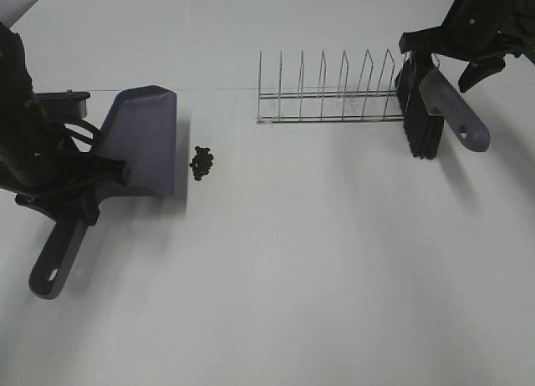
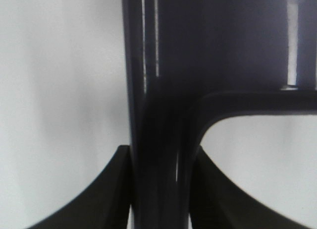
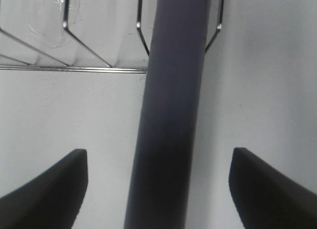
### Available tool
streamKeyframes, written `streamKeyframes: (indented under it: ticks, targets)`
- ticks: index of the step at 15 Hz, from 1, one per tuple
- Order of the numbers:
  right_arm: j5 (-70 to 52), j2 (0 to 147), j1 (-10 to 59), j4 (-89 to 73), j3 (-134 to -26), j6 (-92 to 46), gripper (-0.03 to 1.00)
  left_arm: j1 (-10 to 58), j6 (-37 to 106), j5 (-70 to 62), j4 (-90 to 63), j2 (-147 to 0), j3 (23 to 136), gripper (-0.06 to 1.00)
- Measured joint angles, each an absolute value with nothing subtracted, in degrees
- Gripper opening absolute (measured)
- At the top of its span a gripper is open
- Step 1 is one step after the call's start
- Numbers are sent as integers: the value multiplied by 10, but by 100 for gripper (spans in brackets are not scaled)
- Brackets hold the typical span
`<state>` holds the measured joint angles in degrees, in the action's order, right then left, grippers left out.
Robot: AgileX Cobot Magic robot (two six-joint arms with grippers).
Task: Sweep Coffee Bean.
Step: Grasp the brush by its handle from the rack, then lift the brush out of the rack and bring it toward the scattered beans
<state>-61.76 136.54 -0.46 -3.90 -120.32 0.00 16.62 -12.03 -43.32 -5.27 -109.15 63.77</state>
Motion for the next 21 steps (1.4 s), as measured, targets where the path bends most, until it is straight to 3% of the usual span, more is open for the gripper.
streamKeyframes:
  ticks: [4,6,7,16,21]
  targets:
    - [-590,1387,-5,-39,-1205,0,48,166,-120,-433,-53,-1091,638,27]
    - [-590,1391,-5,-39,-1205,0,30,166,-120,-433,-53,-1091,638,27]
    - [-591,1391,-5,-37,-1205,0,27,166,-120,-433,-53,-1091,638,27]
    - [-700,1383,-5,-37,-1345,0,27,166,-120,-433,-53,-1091,638,27]
    - [-703,1307,-5,-41,-1354,0,27,166,-120,-434,-53,-1091,638,27]
